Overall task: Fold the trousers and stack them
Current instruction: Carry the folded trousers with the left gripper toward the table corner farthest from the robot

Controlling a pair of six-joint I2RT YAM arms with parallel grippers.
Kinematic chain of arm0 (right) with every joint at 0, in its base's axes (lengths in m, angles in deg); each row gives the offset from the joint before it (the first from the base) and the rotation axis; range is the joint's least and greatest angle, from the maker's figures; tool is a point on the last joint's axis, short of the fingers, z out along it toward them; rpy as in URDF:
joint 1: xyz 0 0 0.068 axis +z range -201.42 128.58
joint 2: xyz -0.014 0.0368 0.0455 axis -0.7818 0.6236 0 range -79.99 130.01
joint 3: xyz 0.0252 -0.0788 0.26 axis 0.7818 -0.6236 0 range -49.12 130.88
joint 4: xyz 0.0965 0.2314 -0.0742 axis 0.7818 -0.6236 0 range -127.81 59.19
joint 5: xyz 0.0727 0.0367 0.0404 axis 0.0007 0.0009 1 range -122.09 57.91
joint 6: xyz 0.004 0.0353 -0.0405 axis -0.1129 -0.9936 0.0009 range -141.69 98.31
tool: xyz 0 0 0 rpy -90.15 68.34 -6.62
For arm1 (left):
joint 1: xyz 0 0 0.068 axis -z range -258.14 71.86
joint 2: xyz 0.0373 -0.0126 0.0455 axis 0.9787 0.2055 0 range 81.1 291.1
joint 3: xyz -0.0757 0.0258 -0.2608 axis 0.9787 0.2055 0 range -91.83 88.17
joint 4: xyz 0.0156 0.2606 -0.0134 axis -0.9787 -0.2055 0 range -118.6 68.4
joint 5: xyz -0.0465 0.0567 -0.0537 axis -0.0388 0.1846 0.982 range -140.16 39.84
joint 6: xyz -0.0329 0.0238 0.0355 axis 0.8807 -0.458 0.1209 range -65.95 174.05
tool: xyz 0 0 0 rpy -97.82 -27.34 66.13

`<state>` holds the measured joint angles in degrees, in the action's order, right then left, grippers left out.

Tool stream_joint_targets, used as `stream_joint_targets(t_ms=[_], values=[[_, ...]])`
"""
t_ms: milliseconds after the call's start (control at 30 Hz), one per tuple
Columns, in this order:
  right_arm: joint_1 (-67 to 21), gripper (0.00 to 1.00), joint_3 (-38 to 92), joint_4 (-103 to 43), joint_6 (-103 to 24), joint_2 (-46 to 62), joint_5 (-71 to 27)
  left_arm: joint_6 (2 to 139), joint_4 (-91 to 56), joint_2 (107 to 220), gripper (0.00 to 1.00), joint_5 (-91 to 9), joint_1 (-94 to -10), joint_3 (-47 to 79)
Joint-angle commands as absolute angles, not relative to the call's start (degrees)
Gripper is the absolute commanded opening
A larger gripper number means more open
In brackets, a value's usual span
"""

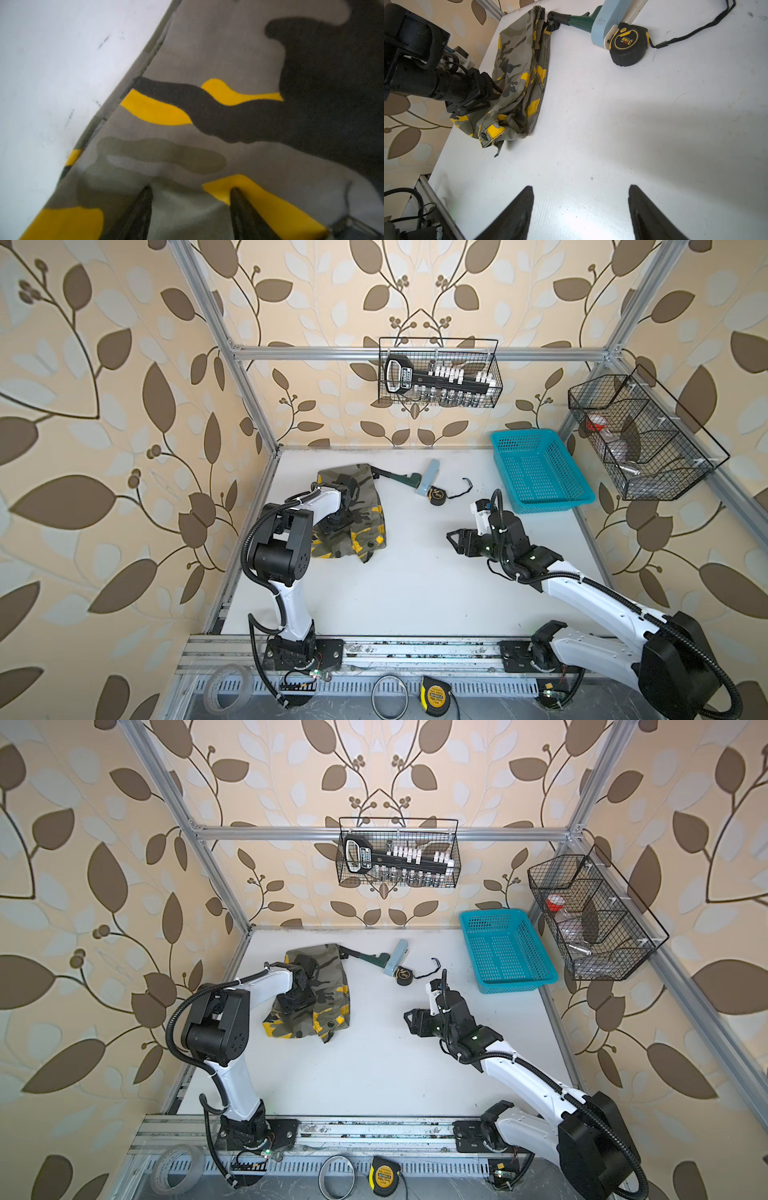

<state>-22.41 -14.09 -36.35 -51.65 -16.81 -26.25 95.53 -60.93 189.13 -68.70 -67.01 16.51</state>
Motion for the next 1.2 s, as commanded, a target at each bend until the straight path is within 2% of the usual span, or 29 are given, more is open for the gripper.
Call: stream_joint_targets(t_ms=[0, 133, 233, 333, 533, 767, 933, 1167], values=[[-22.9, 0.73, -14.8, -38.1, -50.0, -19.2, -25.3, 89.2, -66.0, 187.4, 0.70, -74.8, -67.2, 12.5], [-23.5, 0.75, -15.7, -38.1, -49.3, -20.5, -25.1, 85.6, -67.6, 180.2, 0.72, -74.1, -63.8, 13.4], [-24.1, 0.75, -16.0, -38.0, -48.9, -20.9, -24.7, 83.0, -67.7, 176.6, 0.77, -72.0, -57.4, 15.4], [-24.4, 0.76, -16.1, -37.9, -48.3, -21.1, -24.4, 84.6, -68.0, 177.3, 0.77, -69.3, -52.0, 15.9], [-24.7, 0.76, -16.8, -38.1, -47.9, -22.2, -24.3, 88.3, -63.6, 182.7, 0.78, -66.6, -47.2, 17.6], [-25.7, 0.76, -17.7, -39.0, -47.4, -23.5, -24.2, 88.8, -62.2, 188.5, 0.76, -70.9, -50.1, 20.0], [-25.8, 0.76, -17.6, -39.4, -47.4, -23.4, -24.1, 87.3, -64.4, 192.2, 0.71, -75.0, -55.1, 18.3], [-25.8, 0.76, -17.8, -38.3, -48.1, -22.5, -23.7, 81.0, -65.6, 197.5, 0.70, -75.4, -62.8, 9.2]])
